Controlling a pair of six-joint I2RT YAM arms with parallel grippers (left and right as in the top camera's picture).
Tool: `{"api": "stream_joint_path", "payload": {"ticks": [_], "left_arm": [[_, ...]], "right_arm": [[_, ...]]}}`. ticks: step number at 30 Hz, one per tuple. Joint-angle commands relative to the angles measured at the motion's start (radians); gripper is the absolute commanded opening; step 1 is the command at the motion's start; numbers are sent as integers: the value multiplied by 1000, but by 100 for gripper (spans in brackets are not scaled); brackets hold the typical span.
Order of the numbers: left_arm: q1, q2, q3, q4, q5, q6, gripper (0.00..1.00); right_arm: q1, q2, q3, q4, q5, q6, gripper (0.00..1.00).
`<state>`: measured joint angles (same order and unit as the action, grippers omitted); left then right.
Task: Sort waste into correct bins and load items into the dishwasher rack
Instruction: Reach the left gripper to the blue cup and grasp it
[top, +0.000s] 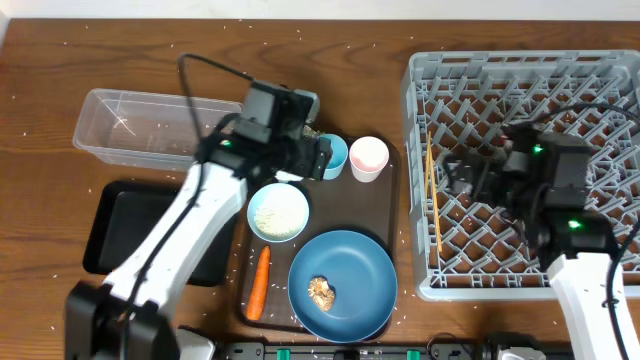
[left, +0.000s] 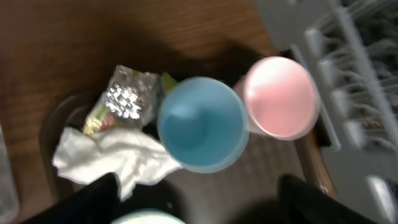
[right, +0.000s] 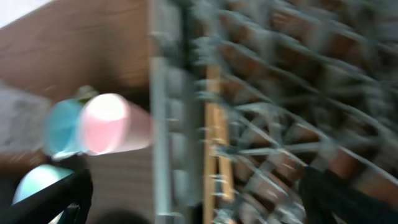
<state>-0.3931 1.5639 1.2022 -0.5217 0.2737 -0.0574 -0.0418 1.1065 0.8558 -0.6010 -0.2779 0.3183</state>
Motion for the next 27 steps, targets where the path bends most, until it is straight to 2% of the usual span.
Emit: {"api": "stream_joint_path", "payload": {"ticks": [1, 9, 15, 17, 18, 26, 27], "left_arm": [[1, 72, 23, 43, -89, -25, 72], [3, 196, 23, 101, -47, -34, 66], [3, 257, 23, 136, -39, -34, 39], [3, 260, 23, 137, -39, -34, 25], [3, 260, 23, 135, -39, -34, 22], [3, 260, -10, 119, -39, -34, 19], [3, 261, -11, 119, -38, -34, 15]], "right_arm": [[-41, 18, 17, -46, 72, 32, 99], [-45, 50, 16, -97, 72, -13, 99], [-44, 63, 16, -103, 72, -13, 99], [-44, 63, 16, -114, 72, -13, 99], [-44, 63, 16, -118, 72, -13, 99], [-44, 63, 16, -134, 72, -13, 99], [-44, 63, 16, -137, 72, -13, 99]]}}
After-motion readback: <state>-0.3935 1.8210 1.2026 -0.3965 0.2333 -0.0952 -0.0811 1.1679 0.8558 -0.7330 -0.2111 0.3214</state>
